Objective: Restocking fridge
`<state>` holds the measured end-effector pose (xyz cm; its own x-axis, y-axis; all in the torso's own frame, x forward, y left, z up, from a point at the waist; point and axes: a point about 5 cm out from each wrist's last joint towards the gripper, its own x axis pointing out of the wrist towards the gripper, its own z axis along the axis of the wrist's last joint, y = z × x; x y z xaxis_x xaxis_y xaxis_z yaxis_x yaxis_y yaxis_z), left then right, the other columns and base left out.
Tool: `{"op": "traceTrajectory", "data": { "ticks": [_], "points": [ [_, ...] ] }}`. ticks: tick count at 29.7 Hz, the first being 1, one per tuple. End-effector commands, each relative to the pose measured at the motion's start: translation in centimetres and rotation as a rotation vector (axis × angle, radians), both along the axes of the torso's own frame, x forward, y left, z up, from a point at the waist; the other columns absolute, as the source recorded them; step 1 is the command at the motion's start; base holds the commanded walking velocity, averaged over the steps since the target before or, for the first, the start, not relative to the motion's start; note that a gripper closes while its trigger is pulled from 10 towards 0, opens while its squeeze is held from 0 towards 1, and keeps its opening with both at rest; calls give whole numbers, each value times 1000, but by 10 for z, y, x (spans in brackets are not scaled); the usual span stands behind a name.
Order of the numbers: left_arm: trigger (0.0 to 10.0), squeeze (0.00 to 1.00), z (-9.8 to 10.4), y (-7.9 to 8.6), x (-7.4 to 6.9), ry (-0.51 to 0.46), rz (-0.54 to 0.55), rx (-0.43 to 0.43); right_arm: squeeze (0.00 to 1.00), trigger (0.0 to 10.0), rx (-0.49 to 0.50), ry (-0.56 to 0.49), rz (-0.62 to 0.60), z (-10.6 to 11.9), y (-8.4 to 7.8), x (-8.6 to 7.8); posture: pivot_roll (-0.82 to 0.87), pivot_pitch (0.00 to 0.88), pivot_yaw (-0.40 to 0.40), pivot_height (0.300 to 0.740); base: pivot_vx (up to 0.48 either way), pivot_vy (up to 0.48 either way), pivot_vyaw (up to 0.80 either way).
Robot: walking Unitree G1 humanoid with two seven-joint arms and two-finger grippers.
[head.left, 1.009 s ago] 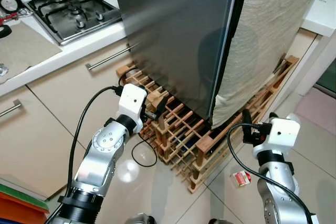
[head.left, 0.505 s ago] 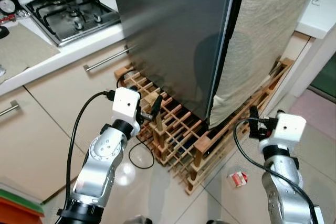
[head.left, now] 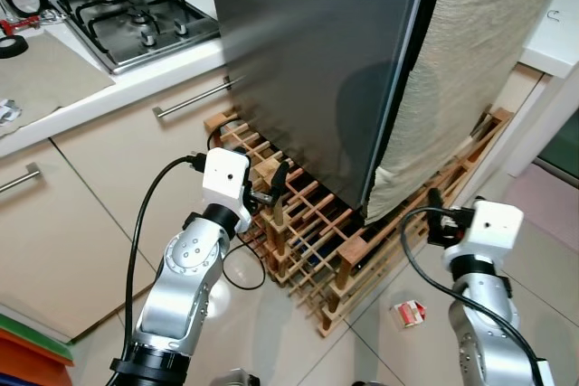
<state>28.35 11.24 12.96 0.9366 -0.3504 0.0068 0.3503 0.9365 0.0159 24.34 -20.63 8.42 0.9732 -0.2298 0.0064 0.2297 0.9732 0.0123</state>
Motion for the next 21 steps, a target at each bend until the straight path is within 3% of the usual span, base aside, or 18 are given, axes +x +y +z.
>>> {"op": "traceTrajectory", "data": {
  "ticks": [1, 3, 12, 17, 21],
  "points": [
    [10000, 0, 8, -11, 2, -22, -27, -32, 8, 10000, -37, -21, 6, 8, -6, 1, 11, 106, 23, 740, 0, -480, 0],
    [10000, 0, 8, -13, 5, -35, -23, -26, 12, 10000, -39, -24, 11, 10, -7, 3, 11, 94, 18, 740, 0, -480, 0],
    [10000, 0, 20, -17, 20, -68, 2, -48, 12, 10000, -64, -53, 48, 21, -6, 21, 20, 53, -3, 740, 0, 0, 0],
    [10000, 0, 24, -20, 20, -68, -5, -75, 12, 10000, -66, -54, 58, 21, -5, 23, 26, 47, -1, 740, 0, 0, 0],
    [10000, 0, 29, -38, 27, -59, -72, -99, 12, 10000, -60, -49, 65, 18, -2, 22, 20, 30, 5, 740, 0, 0, 0]
  ]
}}
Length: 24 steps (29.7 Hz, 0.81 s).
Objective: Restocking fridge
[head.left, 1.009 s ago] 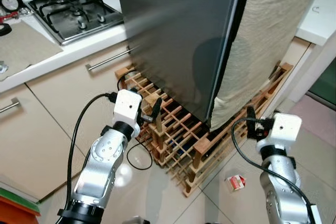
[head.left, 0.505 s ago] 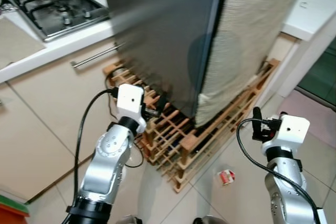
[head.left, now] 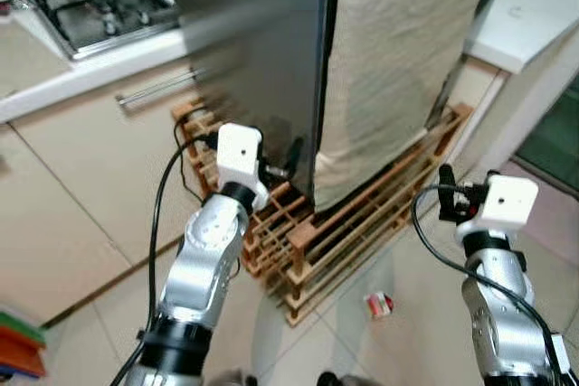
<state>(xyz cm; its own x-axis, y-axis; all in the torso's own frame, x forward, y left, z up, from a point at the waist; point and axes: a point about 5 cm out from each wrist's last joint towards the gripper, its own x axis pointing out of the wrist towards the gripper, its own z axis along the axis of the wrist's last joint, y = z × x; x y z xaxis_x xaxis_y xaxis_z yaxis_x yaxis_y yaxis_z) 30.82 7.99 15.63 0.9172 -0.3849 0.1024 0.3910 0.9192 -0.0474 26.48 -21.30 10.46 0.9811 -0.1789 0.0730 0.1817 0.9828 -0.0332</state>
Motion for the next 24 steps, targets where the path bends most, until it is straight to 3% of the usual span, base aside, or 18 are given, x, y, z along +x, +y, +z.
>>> {"op": "traceTrajectory", "data": {
  "ticks": [1, 5, 6, 11, 12, 24],
  "points": [
    [10000, 0, 2, -6, 2, 5, -29, -3, 12, 10000, -2, 7, 15, -3, 5, 1, 20, 30, 5, 740, 0, 0, 0],
    [10000, 0, 12, -19, 6, -16, -99, -2, 12, 10000, 3, 11, 26, -5, 9, -1, 7, 18, 9, 740, 0, 0, 0],
    [10000, 0, 20, -28, 4, -17, -183, -30, 12, 10000, 4, 12, 31, -6, 10, -3, -3, 12, 11, 740, 0, 0, 0],
    [10000, 0, 27, -36, -2, -17, -284, -41, 12, 10000, 3, 13, 32, -6, 10, -3, -3, 16, 7, 740, 0, 0, 0],
    [10000, 0, 30, -41, -7, -16, -357, -36, 12, 10000, -1, 14, 35, -5, 9, -2, -2, 21, 5, 740, 0, 0, 0],
    [10000, 0, 28, -37, -20, 11, -475, 9, 12, 10000, -16, 24, 35, -6, 3, -1, 10, 40, 2, 740, 0, 0, 0]
  ]
}}
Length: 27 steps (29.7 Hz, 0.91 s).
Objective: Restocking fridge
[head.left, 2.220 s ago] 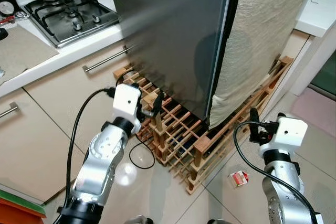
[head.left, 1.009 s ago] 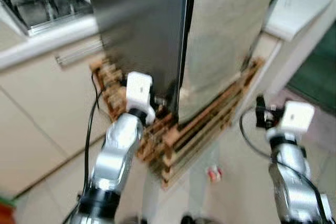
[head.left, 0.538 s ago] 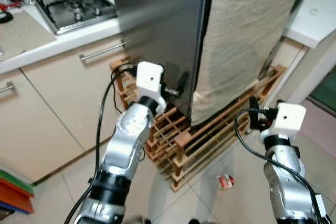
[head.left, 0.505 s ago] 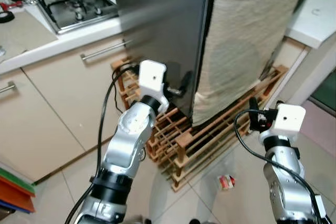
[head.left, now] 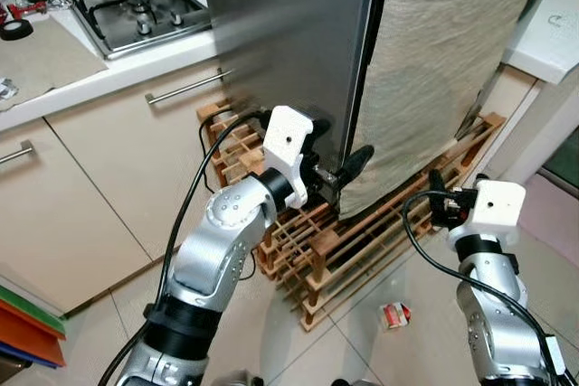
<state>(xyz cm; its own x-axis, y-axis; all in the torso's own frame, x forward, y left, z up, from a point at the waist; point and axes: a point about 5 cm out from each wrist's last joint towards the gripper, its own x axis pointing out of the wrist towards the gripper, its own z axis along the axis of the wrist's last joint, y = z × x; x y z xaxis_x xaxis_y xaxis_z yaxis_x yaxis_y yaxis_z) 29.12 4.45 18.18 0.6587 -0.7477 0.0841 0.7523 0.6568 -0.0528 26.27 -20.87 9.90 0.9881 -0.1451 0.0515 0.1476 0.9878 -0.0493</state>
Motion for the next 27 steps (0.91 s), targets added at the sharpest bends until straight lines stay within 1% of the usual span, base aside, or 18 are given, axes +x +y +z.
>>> {"op": "traceTrajectory", "data": {
  "ticks": [1, 2, 4, 6, 8, 13, 15, 18, 22, 23, 26, 27],
  "points": [
    [10000, 0, 2, -4, -2, -11, -24, 7, 12, 10000, -4, 1, 1, -1, -1, 2, 11, 41, 2, 740, 0, 0, 0],
    [10000, 0, 2, -7, 0, -29, -14, 14, 12, 10000, -5, 1, 2, -1, -1, 2, 12, 40, 1, 740, 0, 0, 0],
    [10000, 0, 4, -9, 9, -95, 54, 40, 12, 10000, -5, -2, 6, 0, 1, 3, 6, 41, 4, 740, 0, 0, 0],
    [10000, 0, 5, -9, 15, -89, 83, 25, 12, 10000, -4, -7, 7, 1, 2, 5, 2, 41, 6, 740, 0, 0, 0],
    [10000, 0, 6, -9, 17, -86, 93, 25, 12, 10000, -5, -10, 7, 2, 2, 5, 2, 44, 8, 740, 0, 0, 0],
    [10000, 0, 6, -10, 19, -80, 94, 25, 12, 10000, -7, -13, 5, 3, 1, 4, -2, 47, 7, 740, 0, 0, 0],
    [10000, 0, 5, -15, 19, -69, 77, 21, 8, 10000, -10, -12, 4, 3, 0, 4, -5, 47, 9, 740, 0, 0, 0],
    [10000, 0, 5, -17, 18, -67, 70, 18, 8, 10000, -10, -12, 4, 3, 0, 4, -5, 47, 9, 740, 0, 0, 0],
    [10000, 0, 8, -30, 17, -65, 37, -17, 12, 10000, -6, -14, 5, 2, 3, 4, -6, 51, 18, 740, 0, 0, 0],
    [10000, 0, 8, -30, 17, -65, 37, -17, 12, 10000, -6, -14, 5, 2, 3, 4, -6, 51, 18, 740, 0, 0, 0],
    [10000, 0, 12, -39, 17, -66, 11, -33, 16, 10000, -2, -12, 9, 1, 6, 4, -7, 49, 22, 740, 0, 0, 0],
    [10000, 0, 12, -39, 17, -66, 11, -33, 16, 10000, -2, -12, 9, 1, 6, 4, -7, 49, 22, 740, 0, 0, 0]
  ]
}}
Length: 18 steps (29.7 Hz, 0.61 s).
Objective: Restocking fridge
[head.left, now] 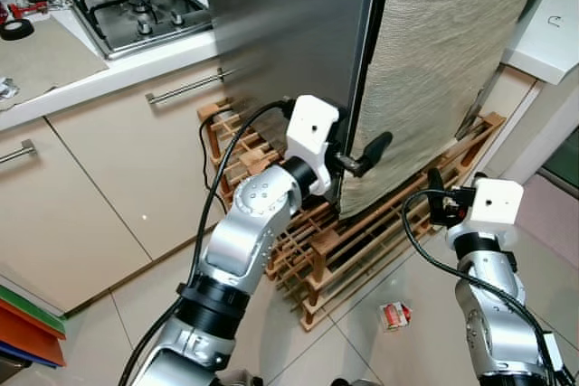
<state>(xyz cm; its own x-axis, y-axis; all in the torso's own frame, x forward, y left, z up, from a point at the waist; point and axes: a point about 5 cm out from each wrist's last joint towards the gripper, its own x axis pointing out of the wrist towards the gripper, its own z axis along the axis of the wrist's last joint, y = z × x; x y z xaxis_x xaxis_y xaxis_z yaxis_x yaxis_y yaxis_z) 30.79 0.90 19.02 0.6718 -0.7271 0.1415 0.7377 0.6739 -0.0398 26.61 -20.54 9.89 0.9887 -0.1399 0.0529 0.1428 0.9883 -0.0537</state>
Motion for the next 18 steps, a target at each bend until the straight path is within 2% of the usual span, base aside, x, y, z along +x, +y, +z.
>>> {"op": "traceTrajectory", "data": {
  "ticks": [1, 10, 11, 12, 17, 18],
  "points": [
    [10000, 0, 5, -8, 0, -18, -30, 1, 12, 10000, 4, -12, 7, 1, 3, 1, -10, 50, 25, 740, 0, 0, 0],
    [10000, 0, 7, -18, -2, -21, -64, 1, 12, 10000, -2, -10, 3, 0, 2, 0, -17, 44, 30, 740, 0, 0, 0],
    [10000, 0, 0, -24, 1, -18, -40, 83, 16, 10000, -3, -7, 1, -1, 1, 0, -15, 41, 29, 740, 0, 0, 0],
    [10000, 0, -4, -27, 3, -11, -28, 124, 12, 10000, -4, -6, 1, -1, 1, 0, -15, 41, 29, 740, 0, 0, 0],
    [10000, 0, -15, -42, 7, 20, 26, 251, 12, 10000, -9, 5, 1, -4, 0, -5, -19, 39, 29, 740, 0, 0, 0],
    [10000, 0, -18, -47, 6, 36, 4, 267, 12, 10000, -10, 9, 1, -5, 0, -7, -25, 38, 30, 740, 0, 0, 0]
  ]
}}
